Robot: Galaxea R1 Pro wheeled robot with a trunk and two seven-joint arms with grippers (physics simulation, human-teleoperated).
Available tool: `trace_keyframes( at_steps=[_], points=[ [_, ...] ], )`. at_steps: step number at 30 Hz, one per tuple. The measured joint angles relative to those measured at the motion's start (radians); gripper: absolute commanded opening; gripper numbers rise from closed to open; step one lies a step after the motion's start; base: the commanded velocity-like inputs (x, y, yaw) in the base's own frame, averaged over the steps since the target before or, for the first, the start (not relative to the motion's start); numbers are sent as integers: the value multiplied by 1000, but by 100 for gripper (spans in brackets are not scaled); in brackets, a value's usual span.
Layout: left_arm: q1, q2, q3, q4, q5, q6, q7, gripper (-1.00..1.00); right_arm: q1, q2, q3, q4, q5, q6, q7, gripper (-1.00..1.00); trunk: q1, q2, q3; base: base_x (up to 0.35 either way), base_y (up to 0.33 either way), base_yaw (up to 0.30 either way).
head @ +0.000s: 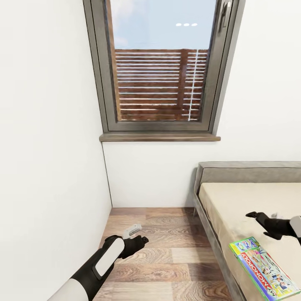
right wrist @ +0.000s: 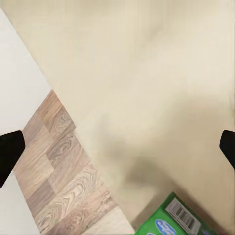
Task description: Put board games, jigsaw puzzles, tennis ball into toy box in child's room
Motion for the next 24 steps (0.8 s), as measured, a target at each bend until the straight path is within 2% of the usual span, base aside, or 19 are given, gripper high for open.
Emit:
trace_keyframes(
  at_steps=[9, 18, 24],
  points=[
    [0, -2, 0, -1, 0, 0, 0, 100, 51, -25, -13, -119, 4, -106, 47, 100, 0, 0, 0, 0, 0, 0],
    [0, -5, 0, -1, 0, -11, -1, 100, 96, -35, -60, -245, 3, -136, 144, 100, 0, 0, 0, 0, 0, 0],
    [0, -7, 0, 0, 0, -19, -2, 100, 120, -36, -72, -310, 3, -138, 178, 100, 0, 0, 0, 0, 0, 0]
  ],
)
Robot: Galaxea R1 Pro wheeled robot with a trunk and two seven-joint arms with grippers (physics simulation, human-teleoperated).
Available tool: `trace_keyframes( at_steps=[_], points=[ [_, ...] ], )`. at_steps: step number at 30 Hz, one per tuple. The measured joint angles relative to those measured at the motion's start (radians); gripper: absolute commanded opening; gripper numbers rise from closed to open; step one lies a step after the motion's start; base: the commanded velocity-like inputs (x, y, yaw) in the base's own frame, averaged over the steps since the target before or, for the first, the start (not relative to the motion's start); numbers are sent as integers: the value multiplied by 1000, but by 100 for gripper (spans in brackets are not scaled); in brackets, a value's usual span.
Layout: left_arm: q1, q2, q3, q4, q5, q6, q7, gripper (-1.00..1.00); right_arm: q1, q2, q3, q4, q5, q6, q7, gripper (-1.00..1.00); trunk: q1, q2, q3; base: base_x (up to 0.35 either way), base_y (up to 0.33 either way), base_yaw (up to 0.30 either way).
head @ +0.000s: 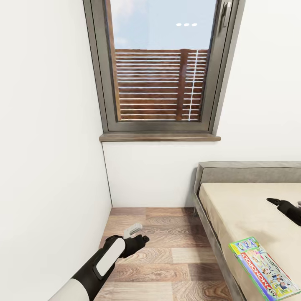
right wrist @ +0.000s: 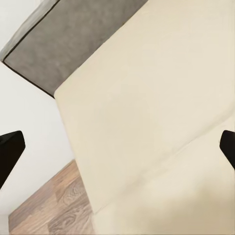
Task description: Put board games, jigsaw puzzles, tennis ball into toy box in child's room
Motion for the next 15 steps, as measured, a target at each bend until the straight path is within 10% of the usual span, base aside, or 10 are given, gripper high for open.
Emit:
trace_keyframes(
  at_steps=[15],
  points=[
    [-1, 0, 11, 53, 7, -13, -174, 100, 49, 4, -11, -179, 0, 43, 31, 100, 0, 0, 0, 0, 0, -52]
  ],
)
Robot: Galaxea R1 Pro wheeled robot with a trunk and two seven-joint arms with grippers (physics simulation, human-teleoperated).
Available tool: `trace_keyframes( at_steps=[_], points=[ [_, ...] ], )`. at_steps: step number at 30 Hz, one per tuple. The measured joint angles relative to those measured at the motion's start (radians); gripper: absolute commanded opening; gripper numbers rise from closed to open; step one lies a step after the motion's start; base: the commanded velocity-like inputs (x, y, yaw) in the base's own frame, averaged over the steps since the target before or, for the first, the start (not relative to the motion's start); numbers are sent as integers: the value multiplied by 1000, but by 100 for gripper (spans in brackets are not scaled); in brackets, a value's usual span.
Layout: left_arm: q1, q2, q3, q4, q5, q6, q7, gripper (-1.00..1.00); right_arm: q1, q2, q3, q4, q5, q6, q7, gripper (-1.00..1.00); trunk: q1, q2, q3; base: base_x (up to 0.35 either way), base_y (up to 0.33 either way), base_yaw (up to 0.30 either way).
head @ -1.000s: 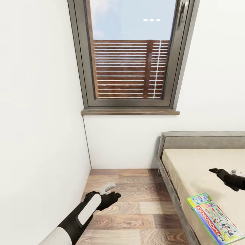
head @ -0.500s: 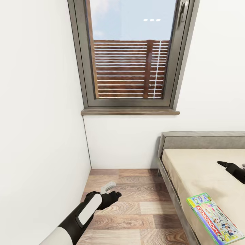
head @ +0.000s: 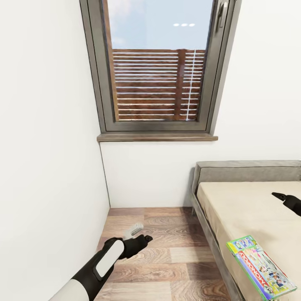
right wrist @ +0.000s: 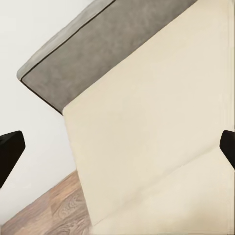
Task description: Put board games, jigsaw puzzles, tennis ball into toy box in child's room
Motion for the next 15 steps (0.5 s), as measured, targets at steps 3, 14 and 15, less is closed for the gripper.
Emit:
trace_keyframes(
  at_steps=[3, 14, 15],
  points=[
    [-2, 0, 3, 20, 1, -1, -34, 100, 5, 0, -1, -14, 0, 6, 1, 100, 0, 0, 0, 0, 0, -193],
    [-10, 0, 33, 138, 12, -8, -260, 100, 31, 0, -2, -83, 0, 29, 3, 100, 0, 0, 0, 0, 0, -249],
    [-10, 0, 34, 138, 12, -8, -260, 100, 31, 0, -2, -84, 0, 29, 3, 100, 0, 0, 0, 0, 0, -271]
  ],
)
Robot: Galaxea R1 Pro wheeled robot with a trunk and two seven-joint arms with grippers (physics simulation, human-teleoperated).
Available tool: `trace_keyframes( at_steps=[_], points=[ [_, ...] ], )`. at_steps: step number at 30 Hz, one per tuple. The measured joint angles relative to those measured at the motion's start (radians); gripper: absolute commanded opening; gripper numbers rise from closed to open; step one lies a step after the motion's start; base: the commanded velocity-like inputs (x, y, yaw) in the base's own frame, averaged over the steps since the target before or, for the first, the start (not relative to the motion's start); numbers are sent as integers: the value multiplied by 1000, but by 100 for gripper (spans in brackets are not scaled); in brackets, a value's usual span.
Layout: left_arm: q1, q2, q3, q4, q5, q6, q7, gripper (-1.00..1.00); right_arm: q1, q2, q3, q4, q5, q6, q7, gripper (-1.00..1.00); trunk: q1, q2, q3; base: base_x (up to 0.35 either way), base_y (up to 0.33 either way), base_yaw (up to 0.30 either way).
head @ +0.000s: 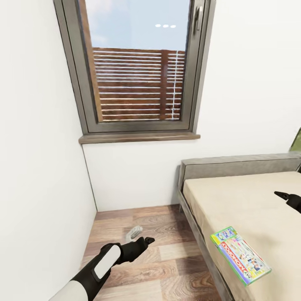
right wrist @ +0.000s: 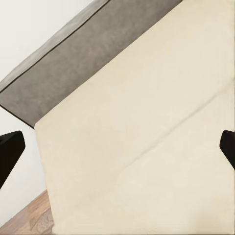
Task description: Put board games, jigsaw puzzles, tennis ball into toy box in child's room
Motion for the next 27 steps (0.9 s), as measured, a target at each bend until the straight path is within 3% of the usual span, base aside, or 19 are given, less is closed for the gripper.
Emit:
trace_keyframes(
  at_steps=[17, 27],
  points=[
    [-2, -1, 19, 61, 8, -39, -127, 100, 26, 2, 0, -52, -2, 15, 1, 100, 0, 0, 0, 0, 0, -247],
    [-2, -1, 20, 78, 56, -44, -188, 100, 48, 9, -1, -107, -5, 69, 0, 100, 0, 0, 0, 0, 0, -67]
  ],
)
